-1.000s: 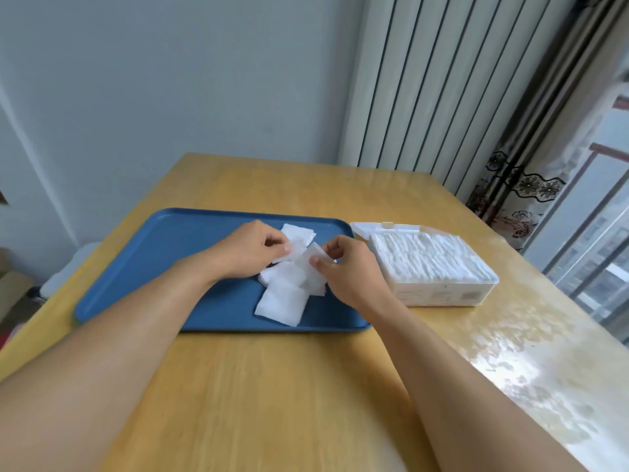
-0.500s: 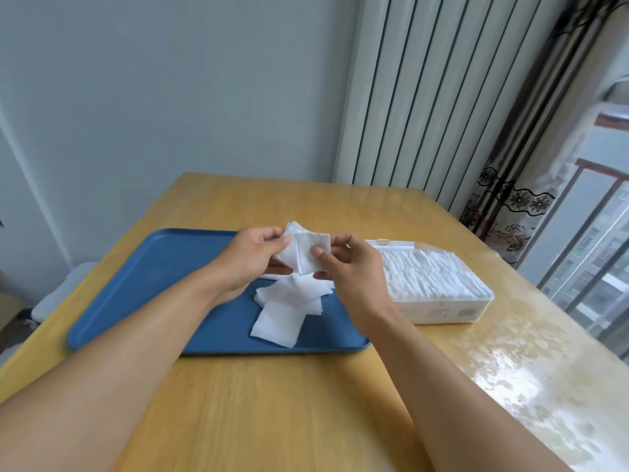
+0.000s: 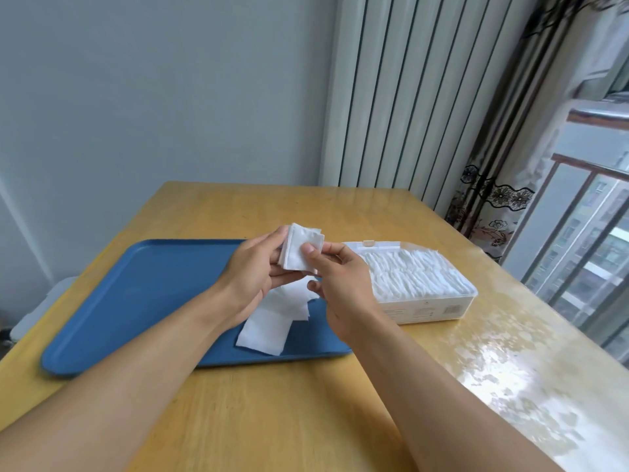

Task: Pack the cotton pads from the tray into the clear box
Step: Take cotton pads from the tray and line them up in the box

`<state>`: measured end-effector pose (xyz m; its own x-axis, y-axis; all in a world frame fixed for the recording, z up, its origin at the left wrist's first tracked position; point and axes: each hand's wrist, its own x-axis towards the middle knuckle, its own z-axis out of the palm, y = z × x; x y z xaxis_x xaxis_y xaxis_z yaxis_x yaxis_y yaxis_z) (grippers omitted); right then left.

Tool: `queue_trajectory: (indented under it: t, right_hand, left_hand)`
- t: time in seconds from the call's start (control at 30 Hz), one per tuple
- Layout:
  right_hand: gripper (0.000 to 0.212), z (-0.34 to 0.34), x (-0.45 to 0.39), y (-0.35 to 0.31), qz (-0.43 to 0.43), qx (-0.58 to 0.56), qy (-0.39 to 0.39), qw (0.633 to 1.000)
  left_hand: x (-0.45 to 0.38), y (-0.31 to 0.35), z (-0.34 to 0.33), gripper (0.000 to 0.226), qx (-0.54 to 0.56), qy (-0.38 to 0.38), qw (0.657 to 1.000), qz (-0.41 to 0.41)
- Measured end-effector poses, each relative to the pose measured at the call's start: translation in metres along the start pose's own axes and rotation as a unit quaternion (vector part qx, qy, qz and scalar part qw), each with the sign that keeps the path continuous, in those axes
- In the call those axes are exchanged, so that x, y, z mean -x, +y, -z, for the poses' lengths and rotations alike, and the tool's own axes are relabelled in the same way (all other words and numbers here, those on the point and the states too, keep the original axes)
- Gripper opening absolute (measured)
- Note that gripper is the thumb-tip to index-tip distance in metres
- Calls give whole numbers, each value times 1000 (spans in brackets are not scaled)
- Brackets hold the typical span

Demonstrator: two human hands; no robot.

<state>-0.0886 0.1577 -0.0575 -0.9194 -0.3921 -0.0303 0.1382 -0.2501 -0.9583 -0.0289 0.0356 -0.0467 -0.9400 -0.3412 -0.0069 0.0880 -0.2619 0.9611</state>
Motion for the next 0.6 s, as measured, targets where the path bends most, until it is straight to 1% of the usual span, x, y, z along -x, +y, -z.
queue_trajectory:
  t: [0.13,0.2,0.27,0.3,0.33,0.37,0.43,0.47,0.53,0.6]
  right_hand:
    - [14,2,0,0,-38,3,-1,999]
    - [14,2,1,-1,-61,6,-21,998]
    - [22,3,1,-1,-67,22,-50,996]
    - [24,4,0,1,-56,50,-55,996]
    - [21,5,-2,3,-28,107,-52,992]
    - [18,6,-3,6,12,193,-44,980]
    - [15,8,-2,8,88,360,-43,928]
    - [19,7,1,8,99,419,-66,900]
    - [35,5,8,9,75,520,-119,843]
    - [46,0,14,9,39,607,-150,779]
  left_hand:
    - [2,-3,-3,34,-62,11,998,-17]
    - [1,-5,-2,31,-73,17,997,-16]
    - [-2,-5,1,23,-78,34,996,-11]
    - [-4,-5,5,21,-76,50,996,-7]
    - [-7,-4,9,21,-69,68,995,-6]
    - [-10,-3,15,22,-59,89,994,-9]
    - [-15,2,25,23,-46,128,990,-18]
    - [-16,5,33,23,-40,144,989,-19]
    - [-18,7,43,24,-39,155,987,-7]
    - [-17,6,52,27,-47,145,988,14]
